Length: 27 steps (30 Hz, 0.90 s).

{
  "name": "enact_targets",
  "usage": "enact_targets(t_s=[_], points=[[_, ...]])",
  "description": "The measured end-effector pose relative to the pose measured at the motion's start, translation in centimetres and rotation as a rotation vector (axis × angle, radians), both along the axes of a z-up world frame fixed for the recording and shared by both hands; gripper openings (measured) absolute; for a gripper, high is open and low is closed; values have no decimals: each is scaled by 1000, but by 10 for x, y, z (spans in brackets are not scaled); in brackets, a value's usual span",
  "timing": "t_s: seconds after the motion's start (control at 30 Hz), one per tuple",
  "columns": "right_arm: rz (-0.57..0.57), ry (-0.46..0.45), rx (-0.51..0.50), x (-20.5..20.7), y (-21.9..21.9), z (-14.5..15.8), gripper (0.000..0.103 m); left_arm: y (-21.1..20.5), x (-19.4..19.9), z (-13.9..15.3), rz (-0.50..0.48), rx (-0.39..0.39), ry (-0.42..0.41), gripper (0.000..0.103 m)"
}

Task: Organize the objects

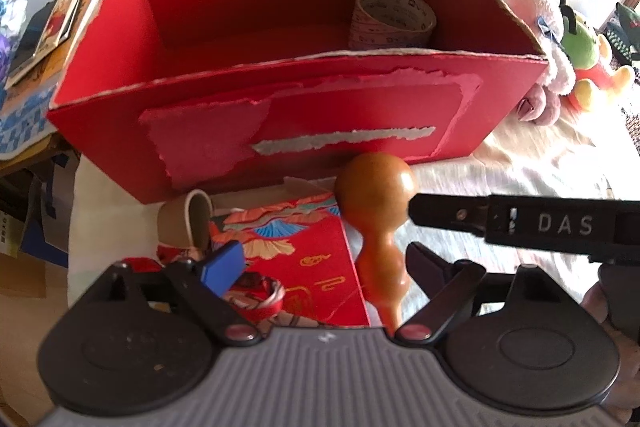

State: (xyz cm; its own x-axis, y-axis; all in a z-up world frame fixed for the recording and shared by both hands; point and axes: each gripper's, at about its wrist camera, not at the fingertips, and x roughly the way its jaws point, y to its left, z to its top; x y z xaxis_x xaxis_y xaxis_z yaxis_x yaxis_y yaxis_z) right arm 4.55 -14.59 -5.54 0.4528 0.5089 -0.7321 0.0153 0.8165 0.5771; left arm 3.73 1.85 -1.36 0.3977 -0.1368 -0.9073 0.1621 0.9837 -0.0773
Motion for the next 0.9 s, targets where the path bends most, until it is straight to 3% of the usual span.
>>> enact_targets(t_s=[0.33,0.57,0.7,0.9], points=[[99,18,-23,9,26,-10,53,3,-9,3,-31,-6,-19,85],[84,57,26,15,24,-26,54,-1,-12,7,-68,-31,-41,83],[83,51,53,12,18,-26,47,-9,-13,9,-113,-59,-57,82],[42,45,72,5,2,-23,47,-22,-14,12,-189,-121,-76,81]])
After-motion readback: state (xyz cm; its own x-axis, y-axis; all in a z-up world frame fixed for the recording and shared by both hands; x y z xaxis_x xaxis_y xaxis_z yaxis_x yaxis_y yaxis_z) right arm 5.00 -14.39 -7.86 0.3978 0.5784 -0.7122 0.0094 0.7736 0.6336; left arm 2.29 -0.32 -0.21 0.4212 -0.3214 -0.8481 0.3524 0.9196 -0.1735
